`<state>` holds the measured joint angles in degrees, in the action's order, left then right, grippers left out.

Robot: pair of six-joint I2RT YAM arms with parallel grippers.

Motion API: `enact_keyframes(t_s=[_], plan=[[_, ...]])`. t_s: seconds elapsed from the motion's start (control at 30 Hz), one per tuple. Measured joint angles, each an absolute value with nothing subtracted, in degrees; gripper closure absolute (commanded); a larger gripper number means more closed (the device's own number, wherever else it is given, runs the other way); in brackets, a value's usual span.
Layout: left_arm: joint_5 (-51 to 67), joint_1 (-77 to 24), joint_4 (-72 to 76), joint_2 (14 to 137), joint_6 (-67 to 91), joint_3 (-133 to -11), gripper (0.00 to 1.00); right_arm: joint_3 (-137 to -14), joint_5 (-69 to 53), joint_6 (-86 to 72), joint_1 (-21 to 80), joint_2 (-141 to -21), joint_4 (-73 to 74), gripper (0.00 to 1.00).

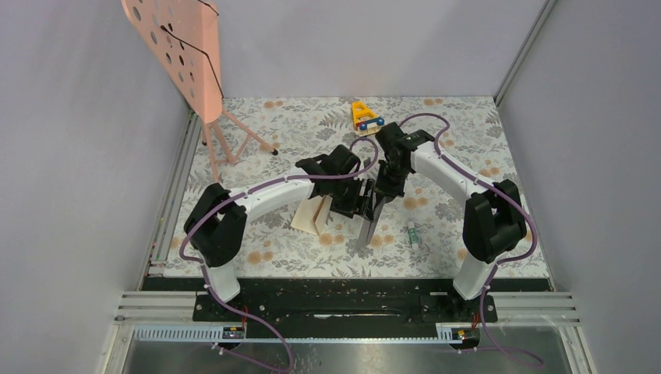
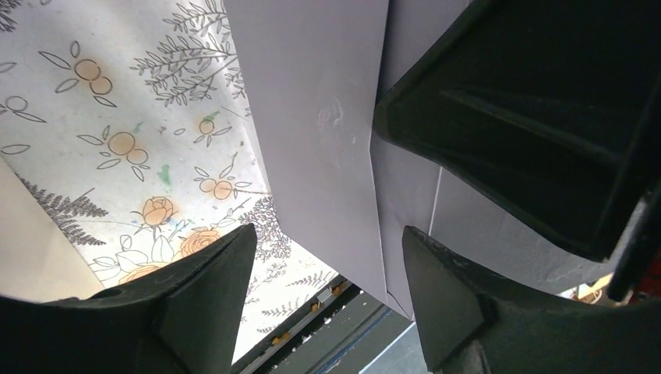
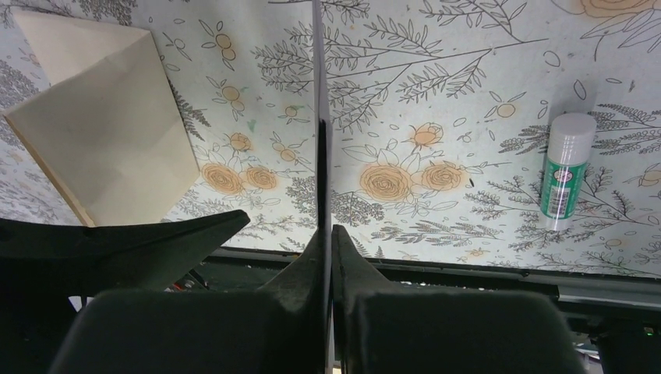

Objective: Place the letter into the envelope and seal it
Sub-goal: Adjust the envelope.

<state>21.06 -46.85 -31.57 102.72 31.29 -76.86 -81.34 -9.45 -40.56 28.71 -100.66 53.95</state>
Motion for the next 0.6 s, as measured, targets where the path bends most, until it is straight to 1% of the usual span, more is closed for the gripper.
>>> enact_keyframes(t_s=[0.37,0.47,0.6], plan=[[14.2,-48.5,-35.6,104.1,29.9,-80.7,0.36,-81.0,-9.1,-41.2,28.0,-100.7,53.5,1.0],[12.7,-48.9,-36.2,104.1,29.8,-80.8,0.35,-80.4,-9.7,-41.6,28.0,-100.8,53.2,1.0],[12.6,-48.9,-36.4,103.6,29.7,-80.1,0.31,-79.5,-11.5,-42.3,28.0,-100.9,52.4,1.0]])
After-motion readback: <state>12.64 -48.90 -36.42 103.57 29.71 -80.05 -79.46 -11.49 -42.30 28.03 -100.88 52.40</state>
